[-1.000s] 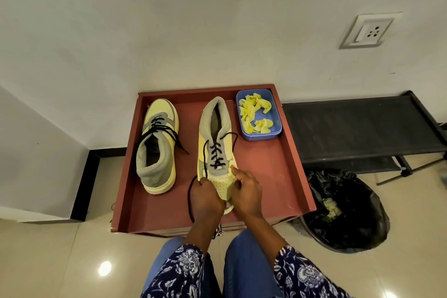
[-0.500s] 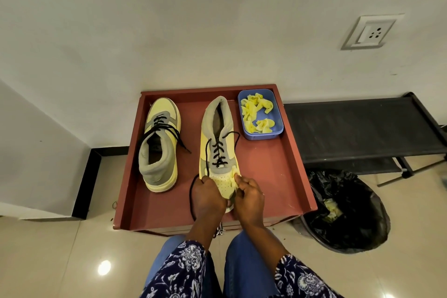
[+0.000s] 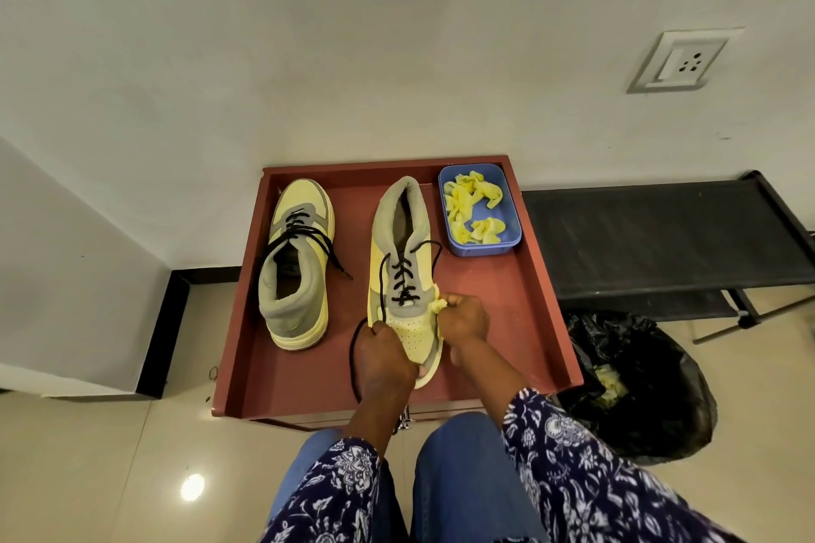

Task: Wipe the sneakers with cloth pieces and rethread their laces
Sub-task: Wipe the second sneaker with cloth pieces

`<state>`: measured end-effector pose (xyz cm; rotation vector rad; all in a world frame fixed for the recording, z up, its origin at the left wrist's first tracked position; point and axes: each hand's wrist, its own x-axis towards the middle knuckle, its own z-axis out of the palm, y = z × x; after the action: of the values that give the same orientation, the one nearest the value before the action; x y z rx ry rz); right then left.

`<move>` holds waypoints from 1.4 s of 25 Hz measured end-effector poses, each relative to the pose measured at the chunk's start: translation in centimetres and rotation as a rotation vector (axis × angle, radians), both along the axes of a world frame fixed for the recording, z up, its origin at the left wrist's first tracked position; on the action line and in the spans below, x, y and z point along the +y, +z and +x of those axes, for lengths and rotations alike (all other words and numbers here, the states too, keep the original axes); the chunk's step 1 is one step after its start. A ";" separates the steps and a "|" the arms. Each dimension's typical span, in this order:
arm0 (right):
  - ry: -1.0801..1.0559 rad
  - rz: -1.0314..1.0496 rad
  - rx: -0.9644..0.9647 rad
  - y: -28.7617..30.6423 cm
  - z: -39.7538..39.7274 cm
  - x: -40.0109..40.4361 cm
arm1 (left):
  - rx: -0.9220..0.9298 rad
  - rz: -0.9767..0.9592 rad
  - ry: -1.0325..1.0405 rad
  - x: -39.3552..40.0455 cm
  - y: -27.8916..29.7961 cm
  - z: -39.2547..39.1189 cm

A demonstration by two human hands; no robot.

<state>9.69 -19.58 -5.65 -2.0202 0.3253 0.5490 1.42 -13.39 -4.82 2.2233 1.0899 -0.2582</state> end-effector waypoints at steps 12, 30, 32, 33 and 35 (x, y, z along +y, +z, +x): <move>0.354 -0.056 -0.424 1.0 -3.3 -1.1 | -0.050 -0.008 0.001 0.1 -0.3 -0.1; 0.199 -0.066 -0.188 0.1 -0.8 -1.2 | -0.016 0.006 0.005 -0.1 -0.1 0.0; 0.192 -0.043 -0.151 0.6 0.7 -0.4 | -0.010 0.007 0.005 0.0 -0.1 0.0; 0.193 -0.038 -0.140 0.7 1.5 0.0 | -0.006 0.004 0.008 0.0 -0.1 0.0; 0.209 -0.023 -0.125 0.8 3.0 1.0 | -0.005 -0.003 0.008 0.0 -0.1 0.0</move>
<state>12.71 -18.62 -4.84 -2.1134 0.0453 0.5453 1.38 -13.43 -4.89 2.2154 1.0951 -0.2500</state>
